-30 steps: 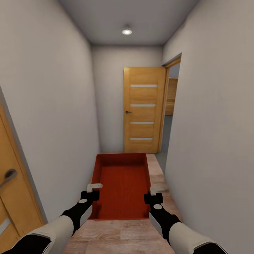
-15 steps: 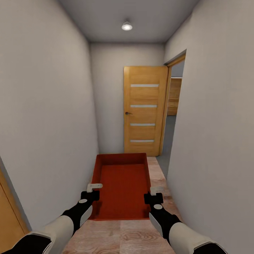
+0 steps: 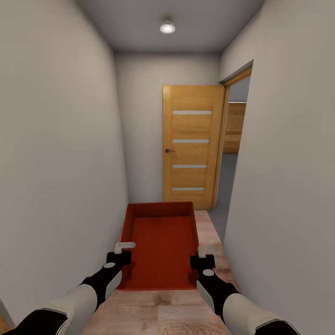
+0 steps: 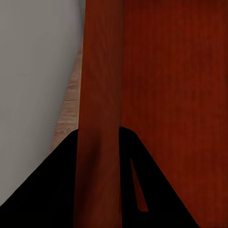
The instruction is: Move the two storage containers from the living room to the garage. In the garage, place one container on the floor and stack the other container on top of it (either order is fine).
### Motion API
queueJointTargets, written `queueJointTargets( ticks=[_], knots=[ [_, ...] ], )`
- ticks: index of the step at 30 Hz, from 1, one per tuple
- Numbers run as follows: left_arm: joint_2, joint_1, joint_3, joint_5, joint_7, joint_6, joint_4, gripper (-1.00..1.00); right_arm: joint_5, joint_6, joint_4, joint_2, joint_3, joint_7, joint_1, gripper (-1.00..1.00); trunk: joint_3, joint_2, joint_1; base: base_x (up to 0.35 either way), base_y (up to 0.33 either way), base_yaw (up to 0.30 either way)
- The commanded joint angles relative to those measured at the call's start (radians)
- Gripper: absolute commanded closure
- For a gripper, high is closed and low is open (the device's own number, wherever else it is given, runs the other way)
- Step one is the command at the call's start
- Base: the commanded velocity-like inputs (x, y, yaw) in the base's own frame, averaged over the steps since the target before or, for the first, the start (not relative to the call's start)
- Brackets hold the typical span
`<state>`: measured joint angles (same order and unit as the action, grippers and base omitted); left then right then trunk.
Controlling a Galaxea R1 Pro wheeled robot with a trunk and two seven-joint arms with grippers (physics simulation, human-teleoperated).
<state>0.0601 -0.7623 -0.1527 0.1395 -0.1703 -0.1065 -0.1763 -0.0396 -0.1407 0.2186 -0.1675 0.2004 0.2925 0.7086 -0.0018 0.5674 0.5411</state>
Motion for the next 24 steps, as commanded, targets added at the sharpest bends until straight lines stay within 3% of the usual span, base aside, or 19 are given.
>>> queueJointTargets(
  ticks=[1, 24],
  knots=[
    [-0.029, -0.002, 0.061, 0.048, -0.005, -0.015, -0.003, 1.0, -0.017, -0.005, -0.007, 0.012, -0.024, 0.001, 0.0, 1.0, 0.0, 0.0, 0.001, 0.322, 0.0, 0.0],
    [-0.028, -0.002, 0.061, 0.048, -0.005, -0.015, -0.003, 1.0, -0.017, -0.005, -0.007, 0.013, -0.024, 0.002, 0.0, 1.0, 0.0, 0.0, 0.001, 0.322, 0.0, 0.0]
  ],
)
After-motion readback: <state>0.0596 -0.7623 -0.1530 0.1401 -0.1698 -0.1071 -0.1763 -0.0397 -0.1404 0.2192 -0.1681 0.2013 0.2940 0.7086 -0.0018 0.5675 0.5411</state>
